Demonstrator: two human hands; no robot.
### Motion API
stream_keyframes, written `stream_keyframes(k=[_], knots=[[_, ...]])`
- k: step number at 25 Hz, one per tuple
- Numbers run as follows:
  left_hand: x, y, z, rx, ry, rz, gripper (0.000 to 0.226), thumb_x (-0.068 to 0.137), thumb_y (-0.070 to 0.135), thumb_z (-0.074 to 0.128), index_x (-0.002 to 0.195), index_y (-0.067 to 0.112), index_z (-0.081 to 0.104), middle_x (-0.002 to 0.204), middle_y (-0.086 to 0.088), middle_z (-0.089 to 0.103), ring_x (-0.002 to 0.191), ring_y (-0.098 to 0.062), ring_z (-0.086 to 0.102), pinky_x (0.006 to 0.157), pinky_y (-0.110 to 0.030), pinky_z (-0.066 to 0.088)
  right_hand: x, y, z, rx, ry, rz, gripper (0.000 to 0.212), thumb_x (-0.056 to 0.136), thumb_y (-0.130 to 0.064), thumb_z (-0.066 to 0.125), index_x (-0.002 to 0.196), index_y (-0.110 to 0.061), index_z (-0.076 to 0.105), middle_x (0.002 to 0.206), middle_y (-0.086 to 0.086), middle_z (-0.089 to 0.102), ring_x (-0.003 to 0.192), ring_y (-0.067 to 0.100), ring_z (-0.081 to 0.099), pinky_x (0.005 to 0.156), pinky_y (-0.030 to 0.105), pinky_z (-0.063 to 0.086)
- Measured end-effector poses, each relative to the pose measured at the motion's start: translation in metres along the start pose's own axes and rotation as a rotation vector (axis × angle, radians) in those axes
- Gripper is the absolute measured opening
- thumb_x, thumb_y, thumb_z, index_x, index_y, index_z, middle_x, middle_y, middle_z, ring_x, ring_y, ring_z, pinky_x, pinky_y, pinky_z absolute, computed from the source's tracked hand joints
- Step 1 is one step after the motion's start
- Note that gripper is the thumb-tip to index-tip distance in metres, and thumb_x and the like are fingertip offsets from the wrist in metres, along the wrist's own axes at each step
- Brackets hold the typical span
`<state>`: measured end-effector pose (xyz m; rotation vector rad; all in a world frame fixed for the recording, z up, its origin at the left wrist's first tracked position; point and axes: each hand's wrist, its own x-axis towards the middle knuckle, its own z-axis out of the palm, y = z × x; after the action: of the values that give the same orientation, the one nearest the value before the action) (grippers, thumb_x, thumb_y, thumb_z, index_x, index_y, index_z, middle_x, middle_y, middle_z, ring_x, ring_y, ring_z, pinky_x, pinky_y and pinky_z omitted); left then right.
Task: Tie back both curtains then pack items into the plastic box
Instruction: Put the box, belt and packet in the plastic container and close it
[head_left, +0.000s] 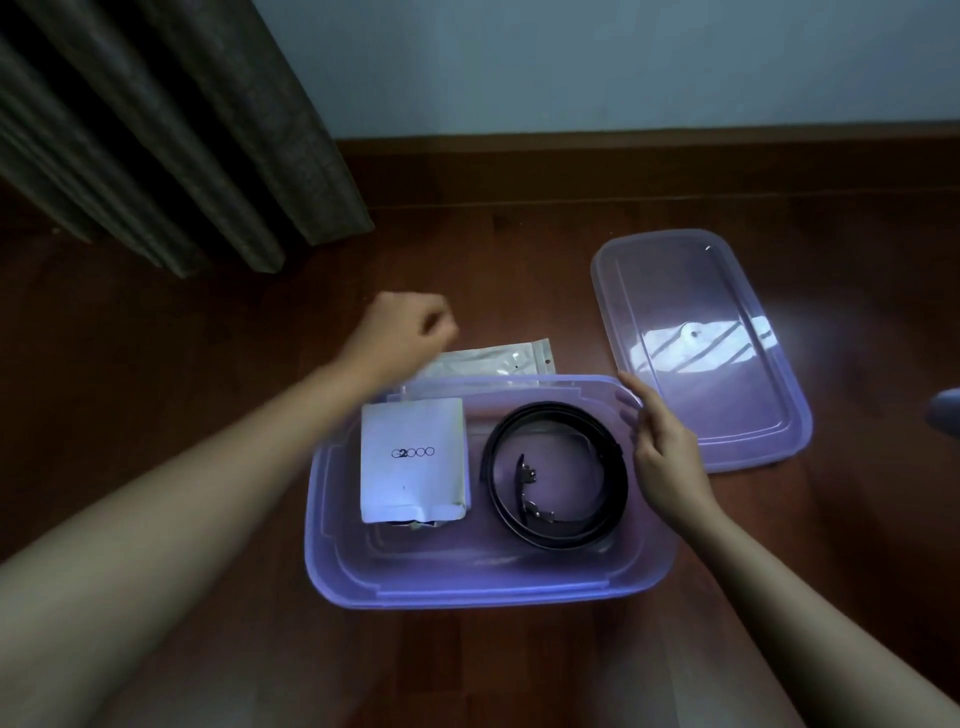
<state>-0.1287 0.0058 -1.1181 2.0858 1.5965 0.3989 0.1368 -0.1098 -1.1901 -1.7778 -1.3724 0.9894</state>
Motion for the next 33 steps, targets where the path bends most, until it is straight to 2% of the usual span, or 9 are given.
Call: stream_keyframes(k=[4, 7, 11, 15, 17, 19, 25, 29, 33], knots=[[0.001, -0.092, -0.022, 0.191, -0.544, -0.170, 0.031, 0.085, 0.012, 0.063, 0.116, 0.014, 0.065, 0.124, -0.005, 0.063, 0.112, -0.018, 0.057, 0.094, -0.025, 0.040, 0.000, 0.001, 0.001, -0.015, 0.010, -0.003, 0.048, 0.097, 0.001, 0.032, 0.135, -0.024, 0.046, 0.122, -0.002, 0.059, 0.115, 0.012, 0.057, 0.097, 0.029, 0.043], [-0.004, -0.112, -0.016, 0.145, -0.507, -0.078, 0.038, 0.085, 0.026, 0.067, 0.120, 0.013, 0.062, 0.123, -0.004, 0.063, 0.111, -0.017, 0.058, 0.094, -0.026, 0.042, -0.001, 0.001, 0.001, -0.013, 0.013, -0.008, 0.048, 0.096, 0.001, 0.031, 0.134, -0.025, 0.047, 0.119, -0.003, 0.059, 0.113, 0.012, 0.057, 0.096, 0.029, 0.042], [-0.016, -0.117, -0.006, 0.416, -0.538, 0.106, 0.030, 0.090, 0.023, 0.058, 0.118, 0.013, 0.061, 0.116, -0.008, 0.063, 0.105, -0.025, 0.059, 0.086, -0.033, 0.047, 0.000, 0.004, 0.002, -0.017, 0.015, -0.017, 0.048, 0.092, -0.010, 0.029, 0.134, -0.027, 0.046, 0.121, -0.002, 0.058, 0.115, 0.015, 0.057, 0.101, 0.037, 0.044], [-0.035, -0.123, -0.009, 0.310, -0.134, 0.054, 0.042, 0.088, 0.023, 0.063, 0.126, 0.006, 0.055, 0.109, -0.019, 0.062, 0.100, -0.034, 0.058, 0.083, -0.034, 0.044, 0.001, 0.001, 0.001, -0.030, 0.012, -0.002, 0.050, 0.095, 0.003, 0.029, 0.135, -0.021, 0.045, 0.124, 0.006, 0.059, 0.114, 0.016, 0.056, 0.101, 0.035, 0.043], [-0.043, -0.103, -0.017, 0.148, 0.178, 0.184, 0.048, 0.083, 0.028, 0.068, 0.121, 0.001, 0.058, 0.102, -0.018, 0.062, 0.095, -0.028, 0.058, 0.081, -0.024, 0.039, 0.001, -0.002, 0.002, -0.039, 0.012, -0.006, 0.048, 0.095, 0.000, 0.028, 0.135, -0.021, 0.045, 0.124, 0.004, 0.059, 0.112, 0.014, 0.057, 0.099, 0.031, 0.042], [-0.049, -0.058, -0.017, 0.015, 0.231, 0.390, 0.050, 0.082, 0.032, 0.065, 0.120, 0.001, 0.060, 0.099, -0.015, 0.061, 0.092, -0.017, 0.054, 0.085, -0.012, 0.036, 0.000, -0.003, 0.002, -0.027, 0.014, -0.004, 0.048, 0.092, -0.011, 0.028, 0.134, -0.026, 0.046, 0.123, -0.002, 0.058, 0.112, 0.013, 0.057, 0.098, 0.030, 0.042], [-0.039, 0.050, 0.064, 0.119, -0.287, 0.791, 0.038, 0.084, 0.025, 0.054, 0.115, 0.006, 0.064, 0.102, -0.014, 0.066, 0.091, -0.033, 0.061, 0.074, -0.038, 0.049, 0.000, -0.002, 0.000, 0.139, 0.014, 0.068, 0.047, 0.097, -0.003, 0.030, 0.126, -0.036, 0.047, 0.123, 0.003, 0.058, 0.117, 0.018, 0.057, 0.106, 0.043, 0.041], [-0.028, 0.068, 0.094, 0.583, -0.514, 0.780, 0.027, 0.091, 0.014, 0.047, 0.115, 0.012, 0.061, 0.114, -0.008, 0.061, 0.104, -0.031, 0.056, 0.072, -0.038, 0.043, -0.001, -0.001, 0.001, 0.124, 0.027, 0.065, 0.045, 0.098, -0.006, 0.032, 0.125, -0.038, 0.048, 0.122, -0.002, 0.060, 0.116, 0.015, 0.058, 0.105, 0.042, 0.043], [-0.022, 0.061, 0.100, 0.644, -0.669, 0.643, 0.025, 0.083, 0.014, 0.053, 0.105, 0.014, 0.065, 0.109, -0.005, 0.063, 0.104, -0.029, 0.058, 0.060, -0.035, 0.042, 0.000, 0.000, 0.000, 0.104, 0.029, 0.069, 0.047, 0.098, -0.007, 0.033, 0.126, -0.041, 0.048, 0.122, -0.004, 0.060, 0.117, 0.013, 0.058, 0.103, 0.041, 0.045]])
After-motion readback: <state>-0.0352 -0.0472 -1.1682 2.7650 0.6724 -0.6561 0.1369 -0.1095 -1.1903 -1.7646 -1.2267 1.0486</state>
